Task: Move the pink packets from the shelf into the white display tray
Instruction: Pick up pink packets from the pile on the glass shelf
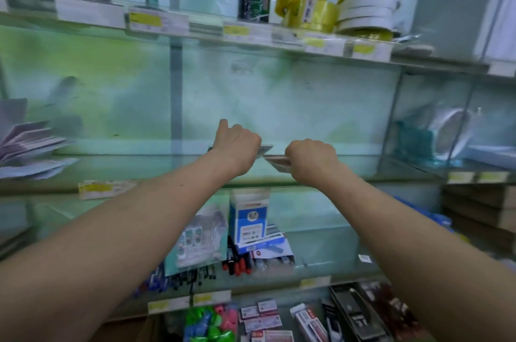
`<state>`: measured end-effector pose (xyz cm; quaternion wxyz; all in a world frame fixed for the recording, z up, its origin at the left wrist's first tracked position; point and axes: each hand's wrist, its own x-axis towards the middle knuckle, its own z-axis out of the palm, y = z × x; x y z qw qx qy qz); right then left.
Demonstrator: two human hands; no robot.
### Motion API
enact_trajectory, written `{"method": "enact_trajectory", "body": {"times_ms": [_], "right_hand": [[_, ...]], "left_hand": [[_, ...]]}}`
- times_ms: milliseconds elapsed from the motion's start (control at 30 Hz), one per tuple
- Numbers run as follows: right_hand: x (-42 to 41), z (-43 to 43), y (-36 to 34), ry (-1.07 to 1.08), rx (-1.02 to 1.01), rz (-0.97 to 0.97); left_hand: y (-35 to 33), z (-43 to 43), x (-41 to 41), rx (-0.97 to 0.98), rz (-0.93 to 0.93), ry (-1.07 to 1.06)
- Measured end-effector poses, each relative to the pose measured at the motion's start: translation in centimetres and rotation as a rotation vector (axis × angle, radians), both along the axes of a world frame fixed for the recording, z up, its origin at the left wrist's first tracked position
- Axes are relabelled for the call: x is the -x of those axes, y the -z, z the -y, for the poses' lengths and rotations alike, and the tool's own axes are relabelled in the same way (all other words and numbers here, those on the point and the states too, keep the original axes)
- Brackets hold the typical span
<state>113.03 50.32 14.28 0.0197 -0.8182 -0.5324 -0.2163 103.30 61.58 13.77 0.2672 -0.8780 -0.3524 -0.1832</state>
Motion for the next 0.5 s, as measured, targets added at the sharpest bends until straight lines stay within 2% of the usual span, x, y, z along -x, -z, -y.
{"method": "enact_trajectory", "body": {"times_ms": [333, 500], "right_hand": [[-5.7, 13.8, 2.8, 0.225, -0.023, -0.082], [-8.1, 20.8, 4.7, 0.348, -0.006, -0.187]], "left_hand": [[2.3, 12.8, -7.6, 0.007, -0.059, 0.212], [4.0, 19.2, -11.5, 0.006, -0.114, 0.332]]}}
